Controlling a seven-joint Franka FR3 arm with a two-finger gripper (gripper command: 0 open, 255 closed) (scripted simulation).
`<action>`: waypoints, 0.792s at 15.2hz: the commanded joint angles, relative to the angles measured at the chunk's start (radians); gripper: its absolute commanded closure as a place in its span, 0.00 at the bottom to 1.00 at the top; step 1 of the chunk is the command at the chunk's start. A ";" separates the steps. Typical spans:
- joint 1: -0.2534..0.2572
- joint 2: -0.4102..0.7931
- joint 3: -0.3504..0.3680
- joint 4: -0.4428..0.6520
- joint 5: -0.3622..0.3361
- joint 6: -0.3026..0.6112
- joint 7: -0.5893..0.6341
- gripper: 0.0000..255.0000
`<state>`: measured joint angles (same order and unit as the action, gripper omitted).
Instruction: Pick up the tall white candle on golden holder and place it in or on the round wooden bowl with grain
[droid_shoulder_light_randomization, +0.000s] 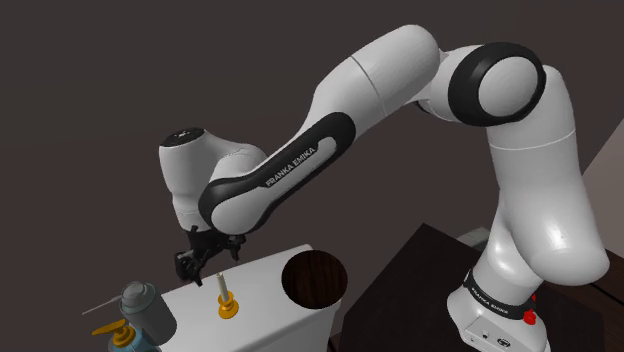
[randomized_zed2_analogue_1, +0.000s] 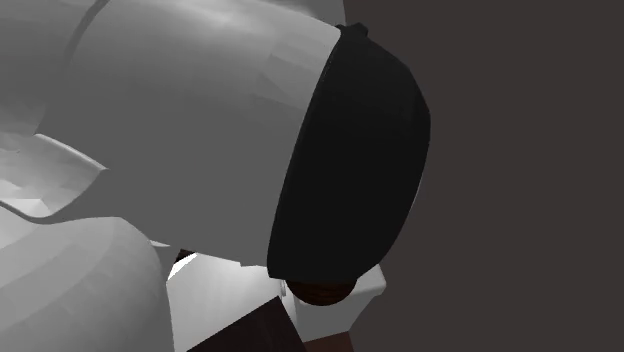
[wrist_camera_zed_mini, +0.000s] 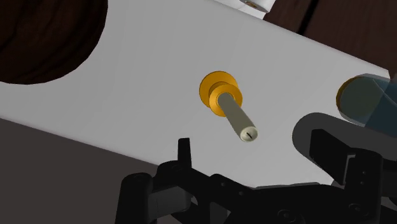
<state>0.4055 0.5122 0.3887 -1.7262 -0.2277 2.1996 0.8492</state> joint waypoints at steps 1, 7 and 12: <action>0.005 0.020 -0.005 0.001 -0.009 0.018 0.005 0.00; 0.011 0.048 -0.014 -0.007 -0.021 0.053 0.013 0.00; 0.011 0.048 -0.014 -0.007 -0.021 0.053 0.013 0.00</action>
<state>0.4160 0.5598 0.3751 -1.7329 -0.2490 2.2520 0.8620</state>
